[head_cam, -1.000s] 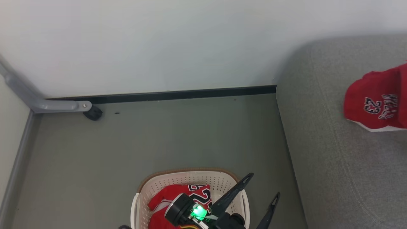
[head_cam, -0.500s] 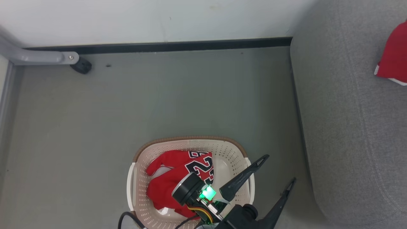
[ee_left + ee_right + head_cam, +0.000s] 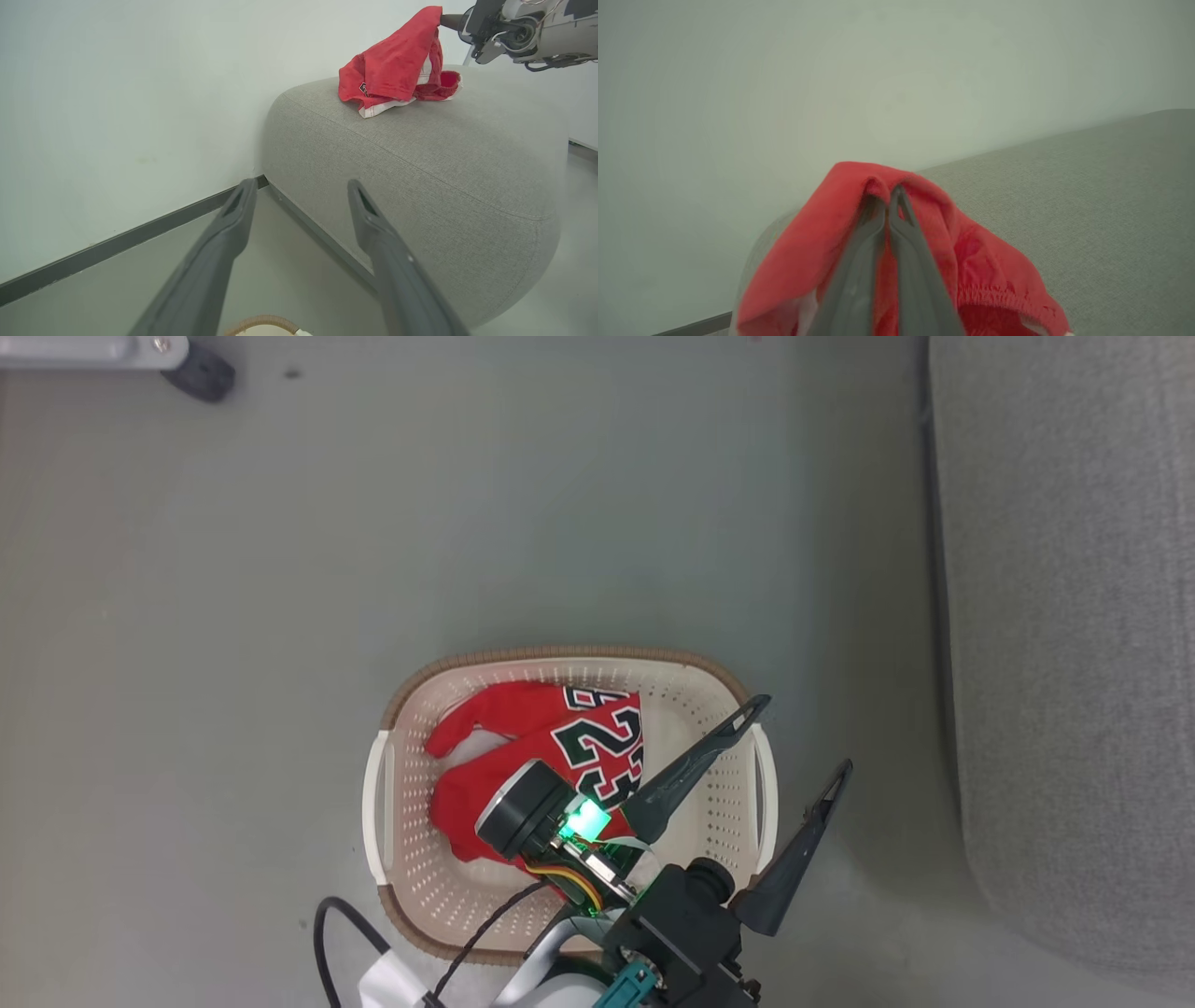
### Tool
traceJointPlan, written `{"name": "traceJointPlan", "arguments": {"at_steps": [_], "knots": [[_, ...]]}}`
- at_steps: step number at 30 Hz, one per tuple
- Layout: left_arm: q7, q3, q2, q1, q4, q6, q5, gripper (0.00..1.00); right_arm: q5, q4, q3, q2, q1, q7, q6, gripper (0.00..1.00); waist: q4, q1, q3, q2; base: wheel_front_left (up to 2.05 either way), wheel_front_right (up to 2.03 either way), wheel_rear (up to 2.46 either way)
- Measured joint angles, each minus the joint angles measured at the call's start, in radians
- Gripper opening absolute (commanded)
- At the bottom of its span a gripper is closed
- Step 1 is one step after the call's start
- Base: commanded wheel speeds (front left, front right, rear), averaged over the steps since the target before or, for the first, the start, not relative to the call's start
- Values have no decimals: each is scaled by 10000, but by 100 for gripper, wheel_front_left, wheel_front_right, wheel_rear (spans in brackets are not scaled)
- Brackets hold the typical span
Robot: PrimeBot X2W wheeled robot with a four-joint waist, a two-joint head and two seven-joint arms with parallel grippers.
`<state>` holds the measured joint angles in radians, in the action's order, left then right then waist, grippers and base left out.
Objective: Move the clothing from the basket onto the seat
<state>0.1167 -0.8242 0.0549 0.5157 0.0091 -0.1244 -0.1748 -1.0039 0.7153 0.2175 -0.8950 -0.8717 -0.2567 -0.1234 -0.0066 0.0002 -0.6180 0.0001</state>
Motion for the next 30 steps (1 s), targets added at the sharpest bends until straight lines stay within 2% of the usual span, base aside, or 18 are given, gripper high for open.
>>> {"name": "traceJointPlan", "arguments": {"at_steps": [12,13,14,15,22,30], "knots": [[188,-12,-4,157,433,0,35,100,-552,654,577,33,-242,0,0,0,46,-1,-672,0,0,0,0],[188,-10,-4,159,441,0,33,100,-570,663,602,27,-273,0,0,16,46,-2,-670,0,0,0,0],[219,-2,-4,162,472,0,33,100,-608,698,644,25,-330,0,0,38,45,-2,-661,0,0,0,0],[263,13,-6,162,529,0,21,100,-629,736,711,31,-411,0,0,100,43,-2,-641,0,0,0,0],[349,77,-8,163,817,0,-94,100,-639,836,1106,77,-449,0,0,100,1,-2,-377,-1,0,0,0],[449,349,-8,139,1323,0,-199,100,-604,874,1490,420,-342,0,0,100,-102,-2,176,-1,0,0,0]]}}
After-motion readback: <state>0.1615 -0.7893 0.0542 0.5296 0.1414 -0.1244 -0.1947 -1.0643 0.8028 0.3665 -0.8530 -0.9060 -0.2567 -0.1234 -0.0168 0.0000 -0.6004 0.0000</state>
